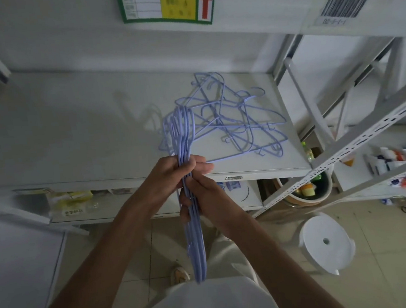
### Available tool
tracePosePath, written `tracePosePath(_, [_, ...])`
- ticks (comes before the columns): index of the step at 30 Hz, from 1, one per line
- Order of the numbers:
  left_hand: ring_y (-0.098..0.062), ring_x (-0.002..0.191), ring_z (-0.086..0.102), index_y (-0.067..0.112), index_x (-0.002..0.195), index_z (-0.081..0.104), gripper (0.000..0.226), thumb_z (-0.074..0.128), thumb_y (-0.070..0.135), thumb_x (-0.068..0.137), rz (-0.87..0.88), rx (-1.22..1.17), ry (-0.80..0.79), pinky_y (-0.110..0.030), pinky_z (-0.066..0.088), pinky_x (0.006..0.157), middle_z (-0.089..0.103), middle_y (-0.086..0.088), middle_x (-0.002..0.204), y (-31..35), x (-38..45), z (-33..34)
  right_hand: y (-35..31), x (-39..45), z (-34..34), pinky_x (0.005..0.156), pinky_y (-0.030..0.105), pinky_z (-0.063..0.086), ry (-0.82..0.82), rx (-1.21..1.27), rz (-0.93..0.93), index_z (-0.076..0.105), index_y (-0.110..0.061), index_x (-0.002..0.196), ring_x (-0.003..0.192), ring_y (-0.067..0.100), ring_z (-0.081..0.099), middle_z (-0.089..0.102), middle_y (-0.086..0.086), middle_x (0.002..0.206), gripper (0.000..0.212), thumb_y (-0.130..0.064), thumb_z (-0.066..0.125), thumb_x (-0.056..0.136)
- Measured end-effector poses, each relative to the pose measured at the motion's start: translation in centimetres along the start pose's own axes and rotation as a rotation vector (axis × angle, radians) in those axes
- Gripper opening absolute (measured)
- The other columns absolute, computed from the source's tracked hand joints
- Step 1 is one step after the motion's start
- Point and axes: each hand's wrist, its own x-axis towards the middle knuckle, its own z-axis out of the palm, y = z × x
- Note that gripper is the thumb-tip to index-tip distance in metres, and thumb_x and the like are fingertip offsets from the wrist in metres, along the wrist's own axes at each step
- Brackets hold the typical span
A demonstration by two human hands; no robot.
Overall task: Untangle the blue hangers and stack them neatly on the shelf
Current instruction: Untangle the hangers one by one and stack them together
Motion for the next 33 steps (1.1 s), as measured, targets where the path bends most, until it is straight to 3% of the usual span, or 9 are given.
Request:
tracePosePath(6, [-0.03,0.12,0.068,-0.003,0.128,0.061,0.032,0.046,0.017,0.108,0.044,-0.082,0.029,-0.038,0.052,0.106,0.073,-0.018,0.122,0.3,0.5,0.3,0.1,0.3,-0.3,0.076,0.042,0.061,-0.02,-0.01,0.0,0.059,-0.005,0.106,0.07,0.029,0.067,0.067,0.015,0.082,0.022,-0.022,0.047,0.11])
tracePosePath(11, [-0.032,0.12,0.068,-0.002,0.132,0.061,0.032,0.045,0.014,0.108,0.058,-0.138,-0.011,-0.032,0.056,0.098,0.071,-0.018,0.125,1.3,1.4,0.2,-0.3,0.4,-1.1,0.073,0.027,0.062,-0.056,-0.057,0.02,0.063,0.004,0.111,0.069,0.018,0.07,0.068,0.024,0.091,0.028,-0.016,0.044,0.11])
tracePosePath(14, [-0.035,0.118,0.069,-0.001,0.131,0.061,0.032,0.046,0.015,0.107,0.058,-0.161,-0.018,-0.035,0.058,0.095,0.071,-0.019,0.126,1.6,2.4,-0.1,-0.7,0.7,-2.1,0.086,0.034,0.061,-0.073,-0.09,0.03,0.06,0.015,0.122,0.083,0.032,0.071,0.068,0.036,0.107,0.038,-0.018,0.043,0.11])
tracePosePath(18, [-0.038,0.117,0.069,-0.001,0.13,0.062,0.034,0.051,0.016,0.103,0.064,-0.219,-0.02,-0.035,0.059,0.092,0.07,-0.021,0.127,1.3,3.4,-0.6,-2.1,1.8,-5.5,0.099,0.05,0.054,-0.034,-0.085,0.077,0.06,0.012,0.128,0.113,0.05,0.066,0.067,0.036,0.12,0.045,-0.026,0.046,0.11])
tracePosePath(21, [-0.04,0.116,0.069,-0.001,0.13,0.063,0.034,0.052,0.013,0.101,0.074,-0.225,-0.025,-0.037,0.058,0.094,0.069,-0.023,0.127,0.8,4.2,-0.6,-3.6,3.5,-10.0,0.084,0.034,0.058,0.062,-0.108,0.078,0.059,0.011,0.128,0.104,0.041,0.069,0.068,0.032,0.122,0.038,-0.019,0.046,0.109])
tracePosePath(24, [-0.04,0.116,0.068,-0.003,0.13,0.061,0.036,0.051,0.013,0.1,0.061,-0.238,0.017,-0.038,0.059,0.092,0.07,-0.023,0.126,0.4,5.0,-0.9,-4.7,5.8,-14.4,0.081,0.034,0.059,0.152,-0.155,0.079,0.065,0.0,0.123,0.099,0.034,0.075,0.076,0.019,0.114,0.032,-0.024,0.05,0.108])
tracePosePath(29, [-0.038,0.117,0.068,-0.002,0.13,0.061,0.037,0.05,0.015,0.098,0.022,-0.246,0.054,-0.039,0.059,0.092,0.07,-0.022,0.126,0.0,5.8,-1.2,-5.6,12.7,-20.0,0.042,0.02,0.047,0.559,-0.323,0.044,0.067,-0.016,0.094,0.044,0.015,0.065,0.071,0.012,0.079,0.009,-0.016,0.06,0.1])
tracePosePath(31, [-0.038,0.115,0.07,-0.001,0.129,0.062,0.036,0.051,0.015,0.098,0.007,-0.24,0.065,-0.039,0.06,0.091,0.071,-0.021,0.125,0.1,6.0,-1.2,-5.6,15.7,-21.5,0.052,0.029,0.057,0.698,-0.513,0.017,0.061,-0.017,0.112,0.053,0.021,0.071,0.074,0.011,0.086,0.017,-0.026,0.062,0.097])
tracePosePath(33, [-0.038,0.113,0.071,-0.002,0.128,0.061,0.036,0.05,0.013,0.097,-0.003,-0.241,0.078,-0.038,0.06,0.089,0.071,-0.022,0.124,0.1,6.0,-1.2,-5.5,18.1,-22.6,0.079,0.036,0.056,0.738,-0.87,0.06,0.054,-0.019,0.125,0.088,0.032,0.074,0.073,0.012,0.105,0.038,-0.04,0.06,0.094])
